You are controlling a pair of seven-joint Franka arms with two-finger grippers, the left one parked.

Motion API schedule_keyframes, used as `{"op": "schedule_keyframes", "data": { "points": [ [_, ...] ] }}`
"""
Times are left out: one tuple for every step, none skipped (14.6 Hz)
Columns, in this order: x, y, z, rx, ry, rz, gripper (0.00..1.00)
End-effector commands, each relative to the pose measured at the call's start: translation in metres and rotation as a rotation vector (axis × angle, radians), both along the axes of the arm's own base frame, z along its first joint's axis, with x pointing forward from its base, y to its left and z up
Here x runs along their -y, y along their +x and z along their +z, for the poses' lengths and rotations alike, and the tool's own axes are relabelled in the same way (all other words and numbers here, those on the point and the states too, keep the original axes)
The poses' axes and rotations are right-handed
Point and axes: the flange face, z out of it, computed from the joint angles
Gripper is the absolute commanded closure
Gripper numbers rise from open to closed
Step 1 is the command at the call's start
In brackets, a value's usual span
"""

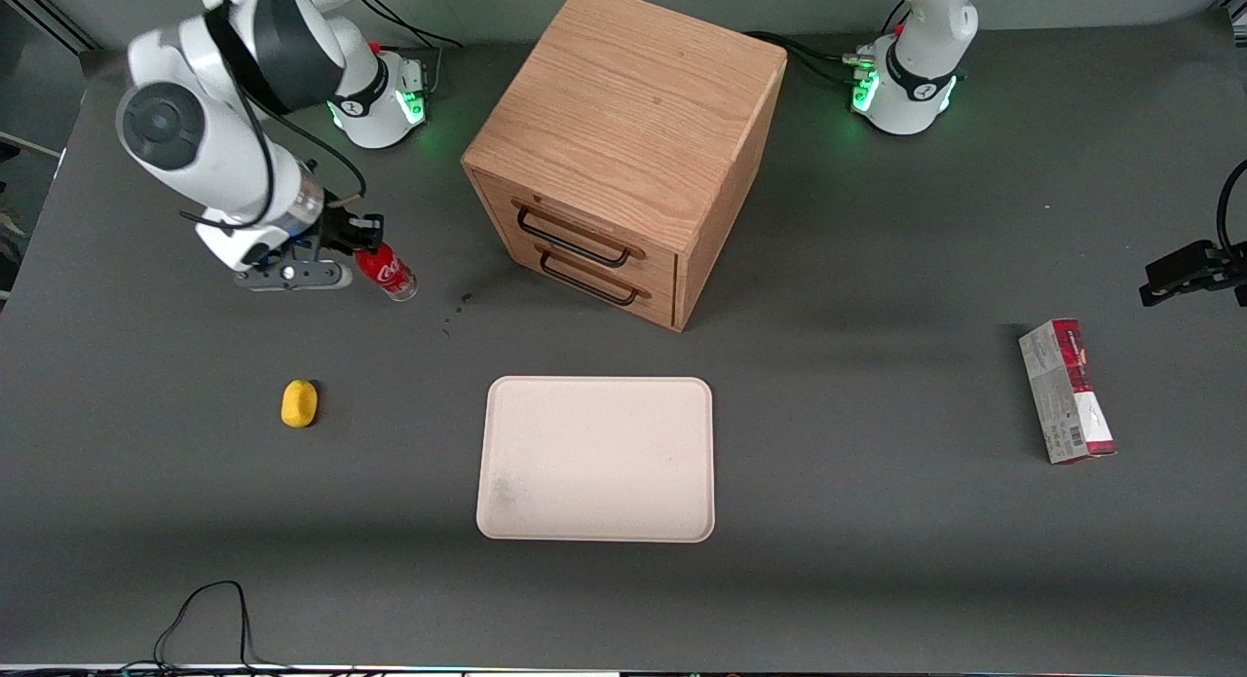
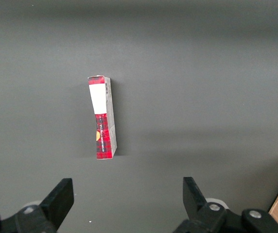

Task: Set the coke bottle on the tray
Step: 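Lift the bottle with the right gripper away from the cabinet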

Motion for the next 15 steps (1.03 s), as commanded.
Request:
{"op": "schedule_keyframes", "data": {
  "points": [
    [0.000, 0.008, 0.080, 0.031, 0.003, 0.002, 1.00],
    [0.001, 0.006, 0.100, 0.032, 0.009, -0.001, 1.00],
    [0.001, 0.003, 0.118, 0.037, 0.014, 0.000, 1.00],
    [0.002, 0.001, 0.131, 0.041, 0.016, 0.001, 1.00],
    [0.002, 0.001, 0.139, 0.048, 0.019, 0.000, 1.00],
    [0.001, 0.004, 0.142, 0.055, 0.023, 0.001, 1.00],
    [-0.004, 0.010, 0.144, 0.062, 0.029, 0.003, 1.00],
    [-0.012, 0.024, 0.145, 0.070, 0.033, 0.006, 1.00],
    [-0.024, 0.044, 0.148, 0.091, 0.035, 0.014, 1.00],
    [-0.034, 0.064, 0.146, 0.096, 0.033, 0.017, 1.00],
    [-0.043, 0.079, 0.139, 0.078, 0.033, 0.022, 1.00],
    [-0.052, 0.094, 0.133, 0.073, 0.041, 0.022, 1.00],
    [-0.061, 0.108, 0.128, 0.083, 0.042, 0.028, 1.00],
    [-0.067, 0.123, 0.118, 0.088, 0.038, 0.028, 1.00],
    [-0.078, 0.138, 0.109, 0.102, 0.039, 0.036, 1.00]
  ]
}}
